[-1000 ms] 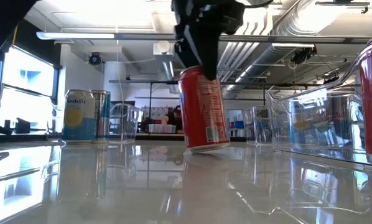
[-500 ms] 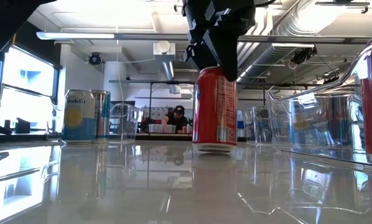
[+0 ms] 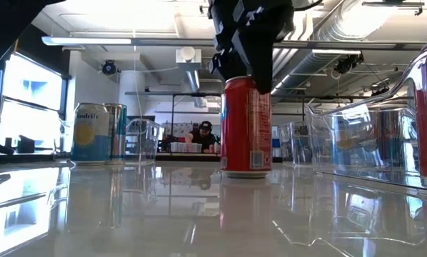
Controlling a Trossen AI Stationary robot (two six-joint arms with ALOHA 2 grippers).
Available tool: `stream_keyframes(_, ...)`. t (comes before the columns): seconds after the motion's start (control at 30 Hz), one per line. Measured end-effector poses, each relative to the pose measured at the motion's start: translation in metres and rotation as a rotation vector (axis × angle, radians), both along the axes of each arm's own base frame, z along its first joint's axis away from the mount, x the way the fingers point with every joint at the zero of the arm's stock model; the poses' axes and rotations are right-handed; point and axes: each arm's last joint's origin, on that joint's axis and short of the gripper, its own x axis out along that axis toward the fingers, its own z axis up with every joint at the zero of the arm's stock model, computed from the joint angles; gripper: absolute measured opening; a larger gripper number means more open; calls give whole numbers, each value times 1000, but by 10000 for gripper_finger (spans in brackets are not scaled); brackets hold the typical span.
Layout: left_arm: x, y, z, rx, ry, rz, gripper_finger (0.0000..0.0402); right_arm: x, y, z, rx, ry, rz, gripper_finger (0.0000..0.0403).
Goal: Sort soda cans
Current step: Put the top orange soda can into the bottom right transparent bin
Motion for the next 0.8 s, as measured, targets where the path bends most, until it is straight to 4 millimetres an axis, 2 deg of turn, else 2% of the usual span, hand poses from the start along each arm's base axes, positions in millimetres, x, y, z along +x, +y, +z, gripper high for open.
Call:
stream_keyframes(0.27, -14, -16, 33, 32, -59, -36, 327, 6, 1, -9, -20, 39, -7, 339)
stream_keyframes(0.4, -38, -21, 60, 129, -35, -30, 324, 23, -3, -23, -18, 97, -25, 339)
stream_keyframes(0.5, -57, -21, 71, 226, 5, 15, 321, 38, -9, -35, -15, 131, -88, 339)
stream_keyframes(0.63, -75, -16, 63, 270, 42, 19, 319, 60, -25, -48, 1, 147, -190, 339)
stream_keyframes(0.8, -84, -15, 22, 275, -65, -53, 319, 82, -39, -61, 50, 175, -221, 339)
